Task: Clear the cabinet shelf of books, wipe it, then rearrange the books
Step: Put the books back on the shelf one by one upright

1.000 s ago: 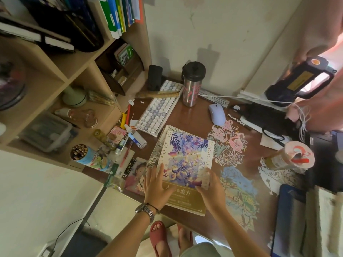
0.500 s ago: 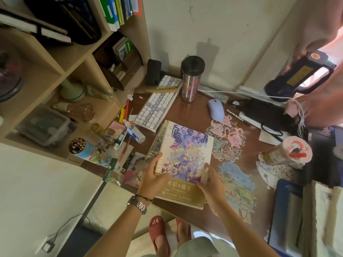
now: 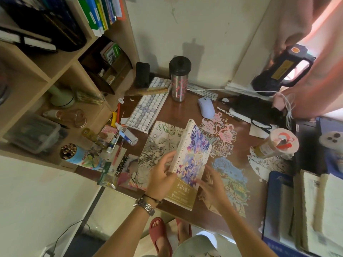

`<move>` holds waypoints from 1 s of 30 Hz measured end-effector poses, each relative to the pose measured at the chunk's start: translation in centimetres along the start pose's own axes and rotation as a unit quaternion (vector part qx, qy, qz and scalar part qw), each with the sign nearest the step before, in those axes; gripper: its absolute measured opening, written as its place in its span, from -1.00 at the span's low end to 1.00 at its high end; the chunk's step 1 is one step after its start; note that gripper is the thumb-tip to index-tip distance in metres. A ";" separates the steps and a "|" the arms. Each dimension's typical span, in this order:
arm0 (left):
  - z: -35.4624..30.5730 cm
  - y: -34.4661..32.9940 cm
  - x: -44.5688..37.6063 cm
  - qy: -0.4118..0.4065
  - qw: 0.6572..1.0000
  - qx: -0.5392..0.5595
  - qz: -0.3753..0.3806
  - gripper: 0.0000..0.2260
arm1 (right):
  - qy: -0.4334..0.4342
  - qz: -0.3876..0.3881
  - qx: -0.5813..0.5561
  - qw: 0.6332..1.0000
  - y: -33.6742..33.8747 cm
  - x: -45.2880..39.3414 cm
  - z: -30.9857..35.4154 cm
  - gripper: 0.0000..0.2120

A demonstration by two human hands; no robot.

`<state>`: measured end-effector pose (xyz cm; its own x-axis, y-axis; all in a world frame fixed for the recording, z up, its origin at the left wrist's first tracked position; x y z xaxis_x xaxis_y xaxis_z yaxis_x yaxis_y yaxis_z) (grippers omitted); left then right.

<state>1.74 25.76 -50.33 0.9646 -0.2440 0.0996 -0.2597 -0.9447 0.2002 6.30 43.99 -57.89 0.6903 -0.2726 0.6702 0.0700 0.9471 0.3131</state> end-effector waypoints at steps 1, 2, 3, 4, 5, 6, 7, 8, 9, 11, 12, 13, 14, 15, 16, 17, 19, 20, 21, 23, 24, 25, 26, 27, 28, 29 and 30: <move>-0.2 -0.1 0.0 -0.001 1.000 0.001 0.004 -0.43 | 0.005 0.013 -0.032 0.999 0.5 0.8 0.8 -0.52; -0.3 -0.3 0.0 -0.001 1.000 0.003 0.008 -0.42 | 0.019 0.031 -0.060 0.997 0.8 1.2 1.3 -0.53; -0.6 -0.5 0.1 -0.001 1.000 0.004 0.013 -0.41 | 0.028 0.048 -0.079 0.995 1.2 1.9 2.0 -0.52; -0.8 -0.8 0.2 -0.002 1.000 0.002 0.018 -0.40 | 0.043 0.063 -0.091 0.993 1.4 2.4 2.7 -0.50; -1.2 -1.2 0.3 -0.007 1.000 -0.001 0.024 -0.39 | 0.050 0.074 -0.100 0.991 1.6 2.9 3.3 -0.48; -1.5 -1.6 0.5 -0.013 0.999 -0.004 0.033 -0.38 | 0.060 0.087 -0.117 0.988 1.7 3.4 4.0 -0.46; -1.9 -2.2 0.7 -0.016 0.999 -0.003 0.046 -0.37 | 0.066 0.099 -0.133 0.984 1.7 3.7 4.5 -0.44; -2.3 -2.8 0.8 -0.016 0.998 0.000 0.061 -0.37 | 0.074 0.109 -0.147 0.980 1.8 4.0 5.0 -0.43; -2.7 -3.3 1.0 -0.014 0.997 0.005 0.078 -0.37 | 0.084 0.107 -0.151 0.979 2.0 4.2 5.3 -0.42; -3.2 -4.4 1.3 -0.011 0.994 0.008 0.107 -0.37 | 0.096 0.084 -0.162 0.979 2.5 4.5 5.5 -0.41; -3.3 -4.7 1.4 -0.009 0.993 0.010 0.120 -0.37 | 0.095 0.073 -0.169 0.978 2.9 4.7 5.5 -0.40; -3.4 -5.0 1.4 -0.007 0.991 0.012 0.131 -0.36 | 0.092 0.067 -0.170 0.979 3.3 4.8 5.4 -0.38; -3.2 -5.3 1.5 -0.002 0.990 0.016 0.141 -0.36 | 0.087 0.065 -0.169 0.980 3.6 5.0 5.2 -0.37; -3.0 -5.6 1.5 0.007 0.989 0.024 0.148 -0.35 | 0.085 0.062 -0.163 0.981 4.0 5.2 5.1 -0.35; -2.7 -5.9 1.6 0.016 0.987 0.032 0.154 -0.35 | 0.086 0.059 -0.155 0.982 4.3 5.5 5.1 -0.34; -2.5 -6.1 1.7 0.023 0.987 0.035 0.158 -0.35 | 0.087 0.057 -0.147 0.984 4.6 5.7 5.1 -0.33; -1.8 -6.4 1.9 0.035 0.985 0.013 0.169 -0.34 | 0.078 0.058 -0.139 0.986 5.1 6.2 5.3 -0.33; -1.6 -6.6 2.0 0.042 0.983 0.003 0.176 -0.33 | 0.069 0.057 -0.135 0.987 5.2 6.4 5.4 -0.32; -1.4 -6.7 2.1 0.050 0.982 0.000 0.180 -0.33 | 0.062 0.050 -0.122 0.989 5.3 6.5 5.5 -0.29; -1.4 -6.8 2.4 0.063 0.981 -0.005 0.183 -0.38 | 0.053 0.022 -0.060 0.997 5.3 6.5 5.8 -0.22; -1.5 -6.8 2.5 0.071 0.980 -0.012 0.185 -0.40 | 0.049 0.007 -0.030 0.998 5.2 6.5 6.0 -0.19; -1.4 -6.7 2.6 0.077 0.979 -0.020 0.188 -0.38 | 0.044 -0.002 -0.010 0.999 5.1 6.5 6.1 -0.17; -1.3 -6.6 2.7 0.079 0.978 -0.028 0.191 -0.32 | 0.038 -0.004 0.004 0.999 4.9 6.5 6.3 -0.15; -1.2 -6.4 2.7 0.078 0.977 -0.036 0.195 -0.25 | 0.035 -0.003 0.018 0.999 4.7 6.6 6.5 -0.13; -1.2 -6.2 2.8 0.078 0.976 -0.043 0.199 -0.20 | 0.032 -0.003 0.034 0.999 4.6 6.8 6.8 -0.12; -1.1 -6.0 2.8 0.078 0.975 -0.048 0.202 -0.18 | 0.030 -0.003 0.049 0.998 4.4 7.0 7.1 -0.10; -1.1 -5.7 2.7 0.079 0.975 -0.052 0.203 -0.17 | 0.030 -0.003 0.061 0.998 4.2 7.1 7.3 -0.09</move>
<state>5.80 30.76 -50.15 0.7643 -0.5491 0.3381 -0.6299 -0.7480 0.2089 6.26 44.81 -46.87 0.7329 -0.2635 0.6273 -0.0117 0.9169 0.3989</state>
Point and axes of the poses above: each hand's wrist, its own x-axis away from the middle knuckle, its own y-axis out of the back of the hand, z = x × y, the point moved 1 cm from there along -x, towards the middle knuckle, and after that the axes turned 14 degrees about -y, right-handed, at the moved point
